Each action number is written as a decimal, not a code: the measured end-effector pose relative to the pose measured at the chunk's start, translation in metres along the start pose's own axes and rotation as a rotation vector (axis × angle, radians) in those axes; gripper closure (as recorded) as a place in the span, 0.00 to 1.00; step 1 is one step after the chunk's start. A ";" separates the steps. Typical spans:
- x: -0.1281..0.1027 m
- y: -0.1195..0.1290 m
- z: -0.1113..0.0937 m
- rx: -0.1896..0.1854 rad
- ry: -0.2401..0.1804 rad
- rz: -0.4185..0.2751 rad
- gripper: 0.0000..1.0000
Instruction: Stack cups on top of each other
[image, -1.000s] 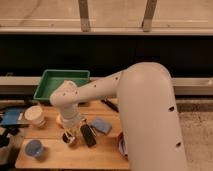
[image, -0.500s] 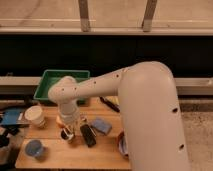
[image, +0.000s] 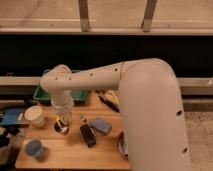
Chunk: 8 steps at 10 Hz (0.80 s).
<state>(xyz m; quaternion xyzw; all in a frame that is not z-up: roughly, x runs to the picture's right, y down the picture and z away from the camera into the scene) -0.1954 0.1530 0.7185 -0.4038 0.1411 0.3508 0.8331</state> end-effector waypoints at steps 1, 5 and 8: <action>-0.008 0.015 -0.004 0.001 -0.001 -0.051 1.00; -0.030 0.086 -0.017 0.004 -0.001 -0.249 1.00; -0.037 0.121 -0.022 0.001 -0.001 -0.345 1.00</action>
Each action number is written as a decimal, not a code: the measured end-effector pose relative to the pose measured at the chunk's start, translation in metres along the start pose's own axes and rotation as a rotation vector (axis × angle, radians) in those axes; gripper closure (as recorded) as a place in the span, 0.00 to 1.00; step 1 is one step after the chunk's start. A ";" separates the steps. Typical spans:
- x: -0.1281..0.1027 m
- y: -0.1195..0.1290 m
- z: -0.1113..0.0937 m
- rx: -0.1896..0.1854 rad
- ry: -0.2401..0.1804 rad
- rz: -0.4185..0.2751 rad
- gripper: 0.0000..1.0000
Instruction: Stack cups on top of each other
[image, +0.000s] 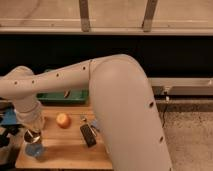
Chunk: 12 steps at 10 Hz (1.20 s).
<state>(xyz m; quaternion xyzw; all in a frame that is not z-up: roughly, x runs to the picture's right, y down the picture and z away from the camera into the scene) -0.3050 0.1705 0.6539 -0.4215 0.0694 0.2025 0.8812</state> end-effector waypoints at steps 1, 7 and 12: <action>-0.004 0.005 0.000 -0.001 0.001 -0.021 1.00; -0.017 0.019 0.032 -0.050 0.041 -0.066 1.00; -0.017 0.011 0.052 -0.080 0.076 -0.048 0.84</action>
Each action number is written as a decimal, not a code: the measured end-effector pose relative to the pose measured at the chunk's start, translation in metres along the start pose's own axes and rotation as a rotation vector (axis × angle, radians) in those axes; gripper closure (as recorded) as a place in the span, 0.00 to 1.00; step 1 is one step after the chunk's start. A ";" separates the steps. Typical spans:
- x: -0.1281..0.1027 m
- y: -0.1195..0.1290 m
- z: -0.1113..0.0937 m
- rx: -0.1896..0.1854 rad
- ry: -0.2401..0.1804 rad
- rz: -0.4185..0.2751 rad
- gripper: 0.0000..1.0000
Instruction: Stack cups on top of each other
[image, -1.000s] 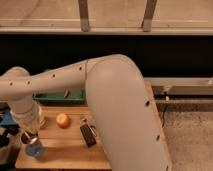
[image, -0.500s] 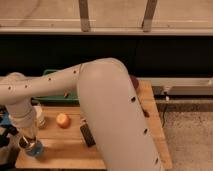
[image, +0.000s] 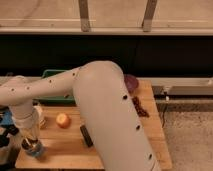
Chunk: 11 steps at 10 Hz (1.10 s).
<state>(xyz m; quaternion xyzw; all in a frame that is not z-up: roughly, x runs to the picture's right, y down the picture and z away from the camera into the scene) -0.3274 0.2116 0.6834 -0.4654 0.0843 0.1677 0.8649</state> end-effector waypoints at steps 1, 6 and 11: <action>0.001 -0.001 0.002 -0.006 0.002 0.004 0.73; 0.001 -0.004 0.009 -0.026 0.002 0.016 0.33; 0.003 -0.007 0.013 -0.039 -0.007 0.024 0.33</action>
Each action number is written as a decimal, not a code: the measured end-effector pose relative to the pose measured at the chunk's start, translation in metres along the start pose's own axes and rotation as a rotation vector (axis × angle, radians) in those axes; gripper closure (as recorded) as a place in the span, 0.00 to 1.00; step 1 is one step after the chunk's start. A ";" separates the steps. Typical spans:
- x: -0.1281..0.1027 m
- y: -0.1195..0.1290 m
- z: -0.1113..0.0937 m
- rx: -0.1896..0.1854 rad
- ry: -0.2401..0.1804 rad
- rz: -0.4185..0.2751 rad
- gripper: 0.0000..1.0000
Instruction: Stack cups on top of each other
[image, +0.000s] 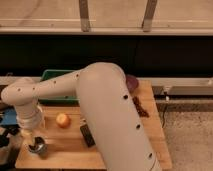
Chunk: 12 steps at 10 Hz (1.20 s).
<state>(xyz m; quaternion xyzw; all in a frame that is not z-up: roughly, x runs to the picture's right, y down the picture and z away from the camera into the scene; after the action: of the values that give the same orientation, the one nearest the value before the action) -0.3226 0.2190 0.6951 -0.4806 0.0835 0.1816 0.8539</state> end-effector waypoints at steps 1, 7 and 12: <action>0.000 0.000 0.000 0.001 -0.003 0.000 0.33; 0.003 -0.013 -0.007 0.047 -0.008 0.034 0.33; -0.005 -0.031 0.019 0.030 0.006 0.067 0.33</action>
<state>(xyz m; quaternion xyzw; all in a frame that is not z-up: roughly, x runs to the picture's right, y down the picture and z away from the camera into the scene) -0.3157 0.2200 0.7311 -0.4653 0.1050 0.2074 0.8541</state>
